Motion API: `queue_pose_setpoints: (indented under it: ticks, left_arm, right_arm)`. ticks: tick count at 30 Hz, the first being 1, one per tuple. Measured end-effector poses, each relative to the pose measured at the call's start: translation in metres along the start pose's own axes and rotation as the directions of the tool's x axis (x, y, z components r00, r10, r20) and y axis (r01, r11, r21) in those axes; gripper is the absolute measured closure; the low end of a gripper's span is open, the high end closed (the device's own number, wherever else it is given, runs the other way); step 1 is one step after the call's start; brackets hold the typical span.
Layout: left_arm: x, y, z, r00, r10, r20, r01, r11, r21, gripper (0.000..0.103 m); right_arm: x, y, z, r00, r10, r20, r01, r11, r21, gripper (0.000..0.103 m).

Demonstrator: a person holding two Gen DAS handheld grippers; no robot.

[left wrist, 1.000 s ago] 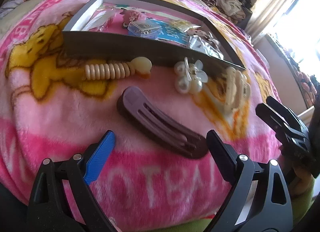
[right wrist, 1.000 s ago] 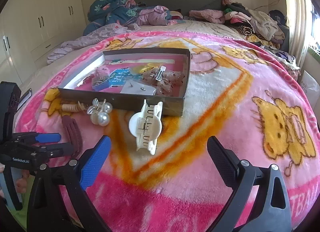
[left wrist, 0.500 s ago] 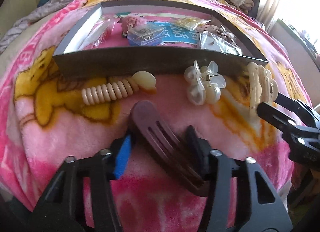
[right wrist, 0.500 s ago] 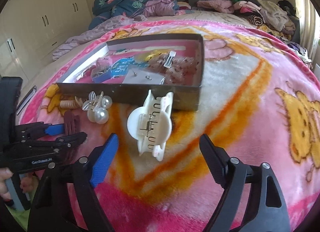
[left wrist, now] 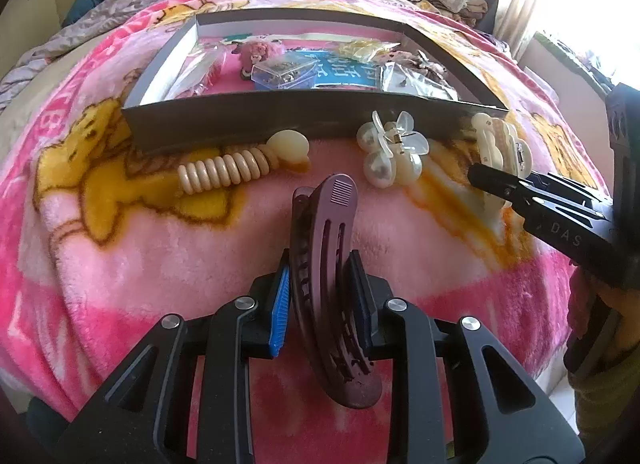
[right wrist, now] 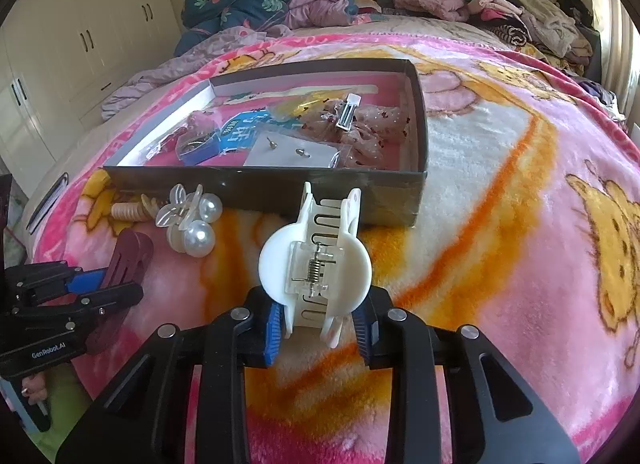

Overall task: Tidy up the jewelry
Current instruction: 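Grasp the dark brown claw clip with the left tool while the right tool grasps the white claw clip, then carry both claw clips into the grey box while both tools open to release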

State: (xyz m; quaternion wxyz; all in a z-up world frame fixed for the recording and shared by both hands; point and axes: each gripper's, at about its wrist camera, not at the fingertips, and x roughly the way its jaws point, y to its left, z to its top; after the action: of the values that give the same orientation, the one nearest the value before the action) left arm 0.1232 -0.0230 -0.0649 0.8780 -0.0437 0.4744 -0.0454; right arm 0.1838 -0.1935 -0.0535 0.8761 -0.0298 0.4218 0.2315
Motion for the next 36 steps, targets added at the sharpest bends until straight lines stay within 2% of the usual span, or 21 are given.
queue_pose_setpoints:
  ticks: [4,18,28,36]
  left_arm:
    - [-0.010,0.000,-0.003,1.000,0.007,0.026,-0.007,1.000,0.022,0.084]
    - [-0.050,0.017,0.001,0.994,-0.020,0.108,0.023,0.999,-0.026,0.084]
    - [-0.063,0.033,0.009,0.990,-0.017,0.141,0.028,0.997,-0.072,0.084]
    - [-0.070,0.049,0.028,0.985,-0.011,0.170,0.028,0.995,-0.100,0.084]
  right_arm:
    - [-0.011,0.003,-0.004,1.000,-0.007,0.015,0.007,1.000,-0.023,0.075]
    - [-0.051,0.031,-0.005,0.998,0.034,0.045,-0.030,0.995,-0.092,0.076]
    - [-0.056,0.059,0.012,0.995,0.079,0.066,-0.069,0.988,-0.139,0.076]
    - [-0.050,0.071,0.031,0.991,0.101,0.084,-0.086,0.983,-0.162,0.076]
